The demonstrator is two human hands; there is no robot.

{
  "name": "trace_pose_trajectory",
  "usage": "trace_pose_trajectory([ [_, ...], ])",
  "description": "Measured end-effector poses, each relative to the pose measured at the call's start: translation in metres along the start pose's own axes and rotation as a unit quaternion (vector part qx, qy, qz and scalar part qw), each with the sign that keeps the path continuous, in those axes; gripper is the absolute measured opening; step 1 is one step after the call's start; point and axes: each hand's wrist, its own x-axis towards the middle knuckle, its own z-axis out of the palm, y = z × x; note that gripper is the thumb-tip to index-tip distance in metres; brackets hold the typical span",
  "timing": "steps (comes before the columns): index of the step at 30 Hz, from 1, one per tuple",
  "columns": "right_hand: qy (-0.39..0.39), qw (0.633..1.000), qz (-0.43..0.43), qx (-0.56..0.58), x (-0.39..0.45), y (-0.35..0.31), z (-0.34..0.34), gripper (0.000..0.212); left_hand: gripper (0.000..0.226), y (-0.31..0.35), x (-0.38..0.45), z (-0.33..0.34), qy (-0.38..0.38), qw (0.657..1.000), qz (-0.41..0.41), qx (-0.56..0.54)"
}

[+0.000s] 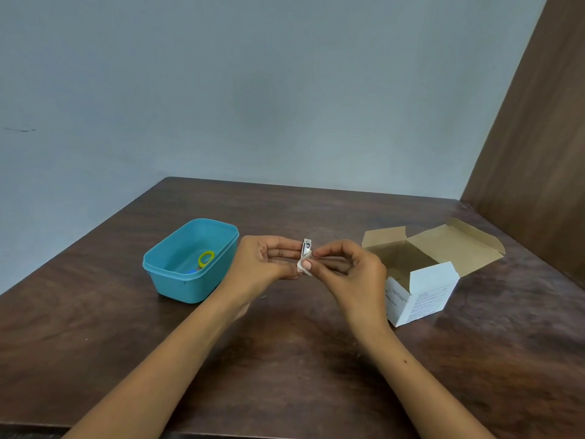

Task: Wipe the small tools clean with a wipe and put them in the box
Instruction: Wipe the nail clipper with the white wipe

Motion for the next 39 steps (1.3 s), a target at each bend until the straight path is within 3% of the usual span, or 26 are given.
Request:
trace_pose_trajectory([
  [10, -0.009, 0.986, 0.124, 0.114, 0.007, -0.002, -0.005, 0.033, 0.035, 0.005, 0.0, -0.003, -0.035, 0.999, -0.001, 0.041],
  [19, 0.002, 0.988, 0.104, 0.114, 0.006, -0.003, -0.008, 0.033, 0.029, 0.004, 0.001, -0.004, -0.003, 0.999, 0.01, 0.043],
  [26, -0.001, 0.97, 0.144, 0.194, 0.004, -0.003, -0.004, 0.029, 0.033, -0.001, 0.004, -0.001, 0.047, 0.999, 0.014, 0.007],
  [39, -0.04, 0.982, 0.13, 0.128, 0.005, 0.001, -0.002, 0.019, 0.028, -0.002, 0.002, 0.0, 0.034, 0.994, 0.049, 0.094],
])
